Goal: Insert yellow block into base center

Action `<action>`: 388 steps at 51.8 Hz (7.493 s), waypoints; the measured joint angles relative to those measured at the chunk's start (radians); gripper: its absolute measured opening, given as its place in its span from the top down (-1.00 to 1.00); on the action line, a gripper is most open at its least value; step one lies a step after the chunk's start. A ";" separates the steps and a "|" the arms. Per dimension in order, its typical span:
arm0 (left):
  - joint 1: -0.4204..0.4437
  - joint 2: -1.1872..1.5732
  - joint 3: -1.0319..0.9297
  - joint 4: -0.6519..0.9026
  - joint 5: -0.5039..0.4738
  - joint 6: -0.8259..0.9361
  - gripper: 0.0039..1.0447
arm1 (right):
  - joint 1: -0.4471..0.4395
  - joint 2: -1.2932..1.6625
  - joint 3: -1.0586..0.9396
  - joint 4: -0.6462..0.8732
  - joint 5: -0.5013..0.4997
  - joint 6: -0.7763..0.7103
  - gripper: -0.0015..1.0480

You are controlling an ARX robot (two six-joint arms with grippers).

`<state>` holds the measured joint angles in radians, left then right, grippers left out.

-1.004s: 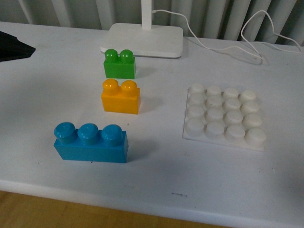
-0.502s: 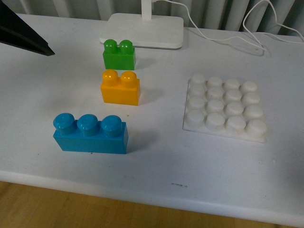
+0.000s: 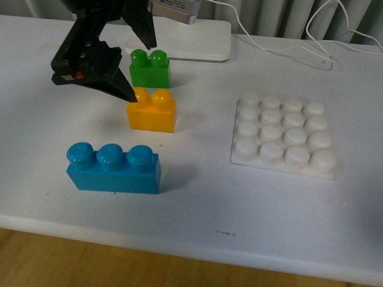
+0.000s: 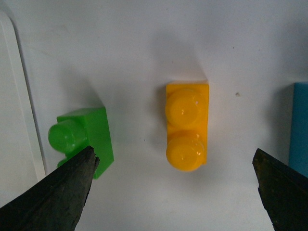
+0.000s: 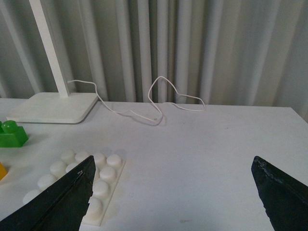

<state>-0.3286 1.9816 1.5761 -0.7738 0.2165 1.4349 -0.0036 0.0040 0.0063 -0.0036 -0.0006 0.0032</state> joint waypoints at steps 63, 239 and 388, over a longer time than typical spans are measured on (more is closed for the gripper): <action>-0.035 0.212 0.113 -0.008 -0.012 0.001 -0.88 | 0.000 0.000 0.000 0.000 0.000 0.000 -0.82; -0.327 0.421 0.497 -0.077 0.024 -0.227 0.40 | 0.000 0.000 0.000 0.000 0.000 0.000 -0.82; -0.120 -0.386 -0.399 0.861 -0.222 -0.279 -0.89 | 0.000 0.000 0.000 0.000 0.000 0.000 -0.82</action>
<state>-0.4488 1.5951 1.1767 0.0872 -0.0051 1.1557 -0.0036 0.0040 0.0063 -0.0036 -0.0006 0.0032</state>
